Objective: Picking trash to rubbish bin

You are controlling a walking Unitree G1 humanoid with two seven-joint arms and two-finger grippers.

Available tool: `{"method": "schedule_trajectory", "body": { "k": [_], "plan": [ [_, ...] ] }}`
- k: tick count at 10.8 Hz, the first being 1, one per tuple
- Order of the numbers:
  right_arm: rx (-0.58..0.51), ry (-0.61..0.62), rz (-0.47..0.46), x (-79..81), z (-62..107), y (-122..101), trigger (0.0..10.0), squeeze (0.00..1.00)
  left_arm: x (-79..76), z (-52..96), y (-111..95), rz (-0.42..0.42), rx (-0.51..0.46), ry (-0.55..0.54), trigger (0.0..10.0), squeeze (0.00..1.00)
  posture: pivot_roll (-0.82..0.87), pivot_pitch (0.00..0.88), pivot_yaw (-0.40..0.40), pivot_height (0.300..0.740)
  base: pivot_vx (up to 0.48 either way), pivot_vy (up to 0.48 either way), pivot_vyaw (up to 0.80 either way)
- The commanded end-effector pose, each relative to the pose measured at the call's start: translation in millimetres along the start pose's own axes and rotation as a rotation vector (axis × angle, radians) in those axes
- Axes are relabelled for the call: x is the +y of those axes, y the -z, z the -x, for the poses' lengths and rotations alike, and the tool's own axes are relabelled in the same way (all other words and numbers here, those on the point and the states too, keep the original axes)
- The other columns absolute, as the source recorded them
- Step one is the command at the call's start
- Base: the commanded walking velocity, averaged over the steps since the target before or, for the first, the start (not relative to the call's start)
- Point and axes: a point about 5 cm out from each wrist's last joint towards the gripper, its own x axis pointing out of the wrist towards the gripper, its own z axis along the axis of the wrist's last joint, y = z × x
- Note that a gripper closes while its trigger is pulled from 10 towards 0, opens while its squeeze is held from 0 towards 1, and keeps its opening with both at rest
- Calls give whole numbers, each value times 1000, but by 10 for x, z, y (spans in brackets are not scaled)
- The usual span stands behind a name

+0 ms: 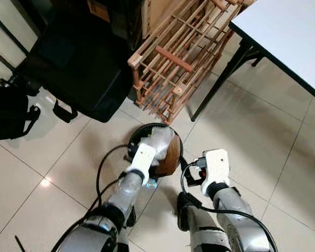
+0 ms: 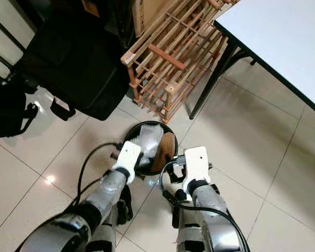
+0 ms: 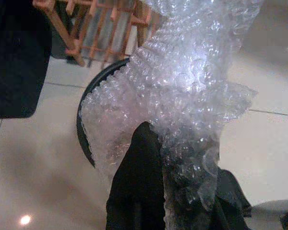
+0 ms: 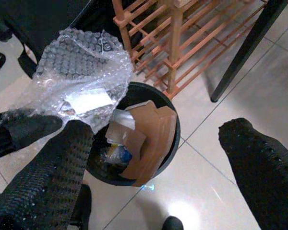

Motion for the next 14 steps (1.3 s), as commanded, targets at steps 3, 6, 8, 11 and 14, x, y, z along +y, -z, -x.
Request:
{"method": "schedule_trajectory", "body": {
  "k": [3, 6, 8, 11, 14],
  "plan": [
    [41, 22, -15, -29, 74, 83, 10000, 0, -73, 29, 61, -51, 0, 25, 10000, 0, -122, 492, -13, 740, 0, 0, 0],
    [43, 27, -19, -38, 80, 81, 10000, 0, -87, 9, 10, -55, -16, 22, 10000, 1000, -123, 499, -13, 740, 0, 0, 0],
    [48, 26, -21, -28, 84, 92, 10000, 0, -130, 12, 12, -72, -20, 44, 10000, 1000, -119, 501, -12, 740, 0, 0, 0],
    [52, 24, -23, -20, 80, 101, 10000, 0, -129, 10, 7, -76, -20, 41, 10000, 1000, -115, 502, -10, 740, 0, 0, 0],
    [36, 30, -16, -40, -25, 75, 10000, 0, -86, 42, 46, -33, -35, -18, 10000, 0, -95, 451, 7, 740, 0, 0, 0]
  ]
}}
